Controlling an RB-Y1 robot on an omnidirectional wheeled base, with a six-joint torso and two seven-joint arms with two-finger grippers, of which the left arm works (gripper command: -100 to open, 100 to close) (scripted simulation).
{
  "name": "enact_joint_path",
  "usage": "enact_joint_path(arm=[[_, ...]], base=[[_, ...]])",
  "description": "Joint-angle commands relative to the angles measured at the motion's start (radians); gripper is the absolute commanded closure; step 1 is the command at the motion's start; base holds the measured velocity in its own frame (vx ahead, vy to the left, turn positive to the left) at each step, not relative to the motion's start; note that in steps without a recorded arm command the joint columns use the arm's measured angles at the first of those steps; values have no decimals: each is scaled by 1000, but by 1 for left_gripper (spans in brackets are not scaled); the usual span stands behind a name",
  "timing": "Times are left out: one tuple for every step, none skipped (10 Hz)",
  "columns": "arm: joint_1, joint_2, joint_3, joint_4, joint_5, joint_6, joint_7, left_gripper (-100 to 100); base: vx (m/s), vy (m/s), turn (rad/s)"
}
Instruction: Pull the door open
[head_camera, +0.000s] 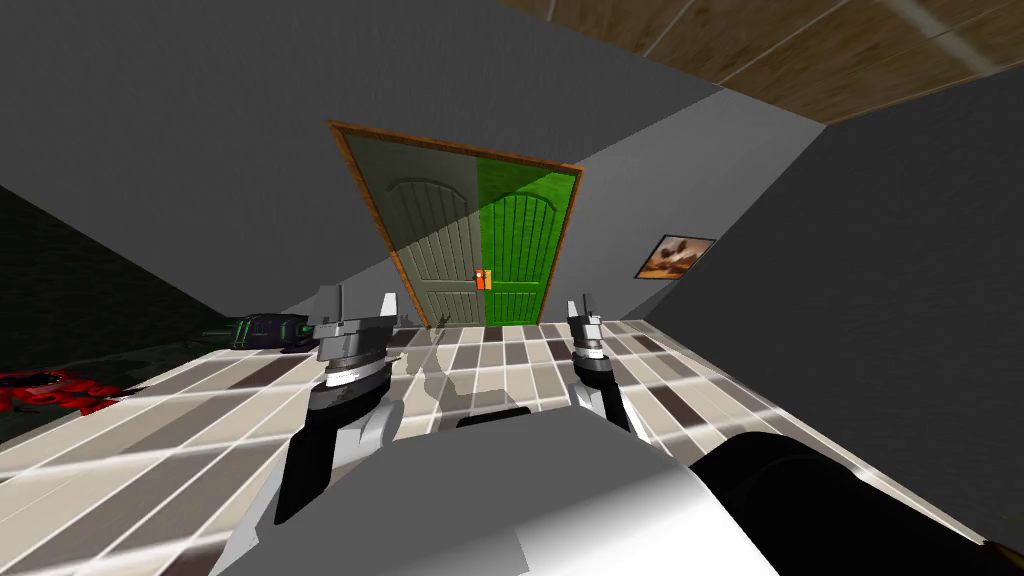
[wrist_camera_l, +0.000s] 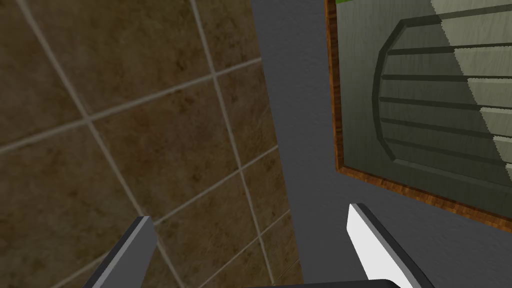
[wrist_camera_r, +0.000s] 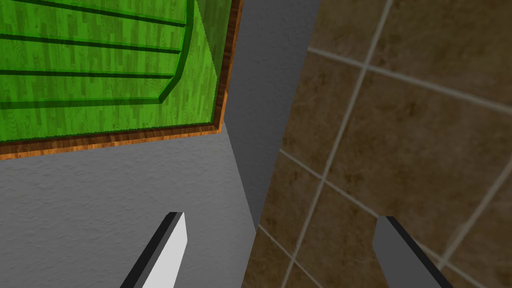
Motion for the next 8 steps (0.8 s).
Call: enact_joint_path(arm=[[-13, 8, 4, 35, 2, 8, 2, -100], [-19, 11, 6, 51, 3, 13, 3, -100], [-27, 15, 9, 73, 4, 18, 5, -100], [-36, 20, 11, 97, 5, 24, 7, -100], [-46, 24, 15, 124, 7, 30, 8, -100], [-57, 29, 18, 154, 9, 37, 10, -100], [-62, 32, 20, 168, 9, 41, 11, -100], [-68, 34, 22, 184, 10, 45, 12, -100]], base=[[101, -14, -39], [168, -20, -45], [155, 4, -40], [152, -8, -44], [180, -7, -39], [209, -11, -53], [168, -7, -28], [108, 14, -23]])
